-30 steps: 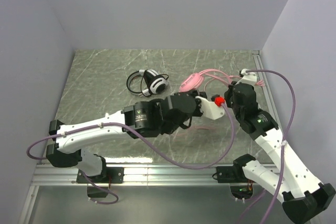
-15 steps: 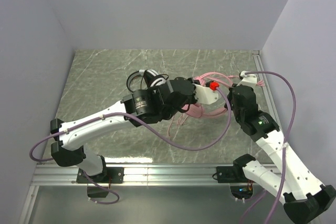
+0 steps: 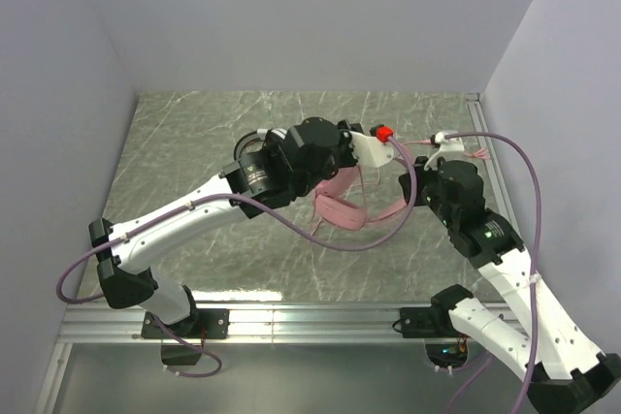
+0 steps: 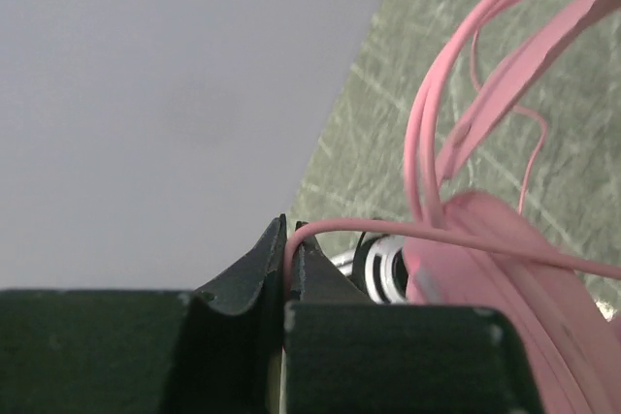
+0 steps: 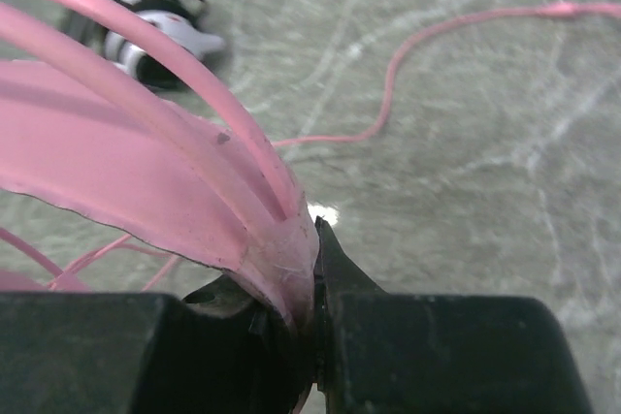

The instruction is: Wrap the headphones

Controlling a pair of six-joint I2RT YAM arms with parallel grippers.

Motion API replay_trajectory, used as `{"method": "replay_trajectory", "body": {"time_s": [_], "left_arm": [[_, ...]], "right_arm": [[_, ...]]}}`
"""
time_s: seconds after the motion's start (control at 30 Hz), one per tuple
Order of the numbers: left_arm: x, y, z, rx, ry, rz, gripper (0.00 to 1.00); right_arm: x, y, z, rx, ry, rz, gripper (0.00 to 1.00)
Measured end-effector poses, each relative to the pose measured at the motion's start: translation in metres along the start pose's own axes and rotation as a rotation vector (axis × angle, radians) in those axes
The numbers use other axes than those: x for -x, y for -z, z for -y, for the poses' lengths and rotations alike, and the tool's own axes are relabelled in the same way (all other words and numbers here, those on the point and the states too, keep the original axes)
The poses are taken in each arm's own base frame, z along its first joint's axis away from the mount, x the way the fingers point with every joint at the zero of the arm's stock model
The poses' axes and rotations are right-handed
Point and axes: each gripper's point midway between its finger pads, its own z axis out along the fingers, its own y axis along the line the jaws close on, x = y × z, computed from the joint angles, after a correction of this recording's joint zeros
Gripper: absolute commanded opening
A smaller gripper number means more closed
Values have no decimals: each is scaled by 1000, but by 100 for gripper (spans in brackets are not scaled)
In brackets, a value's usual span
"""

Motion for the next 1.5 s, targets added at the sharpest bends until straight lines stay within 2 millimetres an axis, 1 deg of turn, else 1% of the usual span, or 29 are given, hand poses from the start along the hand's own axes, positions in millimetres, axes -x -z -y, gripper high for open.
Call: {"method": "replay_trajectory", "body": {"time_s": [0.07, 0.17, 0.37, 0.47, 0.6, 0.73, 0.8, 0.93, 0.97, 1.07, 1.1, 1.13, 1.17, 1.27, 1.33, 1.37, 1.47, 1.5], "left_arm": [[4, -2, -5, -11, 13, 30, 0], [10, -9, -4, -60, 36, 95, 1], [16, -19, 0, -193, 138, 215, 1], [15, -21, 0, -261, 208, 261, 1], [10, -26, -2, -327, 308, 310, 2], [5, -32, 4, -388, 401, 354, 3], [3, -33, 4, -416, 445, 373, 4], [5, -29, 0, -467, 514, 419, 8], [6, -28, 0, -478, 521, 428, 12], [10, -23, -1, -502, 538, 447, 16], [11, -21, -2, -505, 540, 452, 19], [11, -20, -4, -503, 540, 457, 22], [11, -19, -7, -496, 540, 460, 28], [11, -18, -22, -465, 541, 471, 31], [12, -15, -29, -448, 539, 477, 30], [12, -14, -32, -442, 537, 481, 27], [15, -12, -35, -438, 534, 490, 22], [15, -11, -34, -442, 534, 491, 22]], "right_arm": [[8, 5, -8, 47, -4, 33, 0], [15, 12, -19, 111, -5, 65, 0], [17, 21, -35, 207, -4, 68, 0], [18, 25, -40, 236, -9, 74, 0], [24, 33, -46, 276, -33, 102, 0], [28, 38, -54, 317, -62, 111, 0], [29, 41, -57, 333, -74, 113, 0], [32, 43, -61, 355, -92, 122, 0], [32, 43, -61, 356, -94, 122, 0], [30, 43, -62, 362, -91, 112, 0], [28, 43, -63, 366, -87, 105, 0], [27, 42, -64, 371, -82, 97, 0], [25, 42, -65, 380, -72, 87, 0], [16, 42, -73, 428, -43, 48, 0], [12, 43, -80, 466, -31, 25, 0], [11, 45, -83, 485, -28, 20, 0], [11, 48, -87, 512, -26, 22, 0], [11, 49, -88, 519, -26, 20, 0]]}}
